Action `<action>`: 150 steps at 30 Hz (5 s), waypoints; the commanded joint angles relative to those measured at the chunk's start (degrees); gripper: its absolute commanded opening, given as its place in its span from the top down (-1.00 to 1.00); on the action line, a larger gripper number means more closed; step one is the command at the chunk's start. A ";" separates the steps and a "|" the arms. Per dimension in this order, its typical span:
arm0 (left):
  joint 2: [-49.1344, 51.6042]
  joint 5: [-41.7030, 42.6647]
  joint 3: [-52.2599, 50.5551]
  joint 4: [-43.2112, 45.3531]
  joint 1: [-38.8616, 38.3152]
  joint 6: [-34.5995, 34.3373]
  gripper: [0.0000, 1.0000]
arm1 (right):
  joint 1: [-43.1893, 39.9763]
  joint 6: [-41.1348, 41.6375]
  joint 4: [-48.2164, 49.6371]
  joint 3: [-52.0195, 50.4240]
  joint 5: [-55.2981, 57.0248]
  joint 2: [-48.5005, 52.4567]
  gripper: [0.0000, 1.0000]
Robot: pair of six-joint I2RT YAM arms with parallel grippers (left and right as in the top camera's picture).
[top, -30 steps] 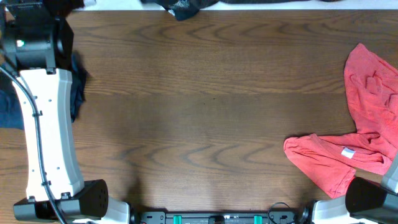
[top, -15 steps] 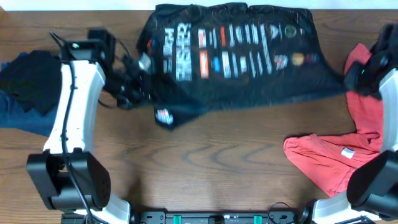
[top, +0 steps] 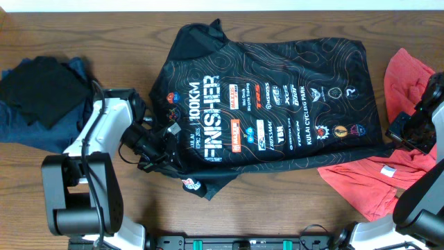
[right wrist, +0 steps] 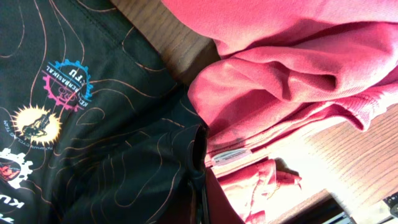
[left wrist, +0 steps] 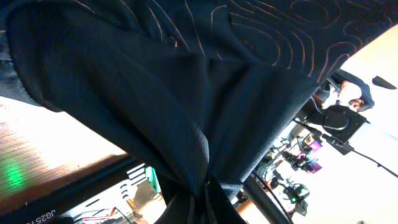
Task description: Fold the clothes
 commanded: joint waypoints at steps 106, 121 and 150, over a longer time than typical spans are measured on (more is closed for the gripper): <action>-1.05 -24.96 -13.11 54.29 1.33 -18.56 0.19 | 10.03 -0.63 26.51 -17.00 -0.13 -0.74 0.39; -1.05 -27.15 -13.22 51.45 1.36 -22.16 0.18 | 10.03 -0.59 31.89 -22.12 2.32 -0.74 0.38; -9.84 -27.78 -12.74 39.85 1.36 -22.12 0.10 | 5.33 6.62 25.31 -24.94 5.68 -7.85 0.77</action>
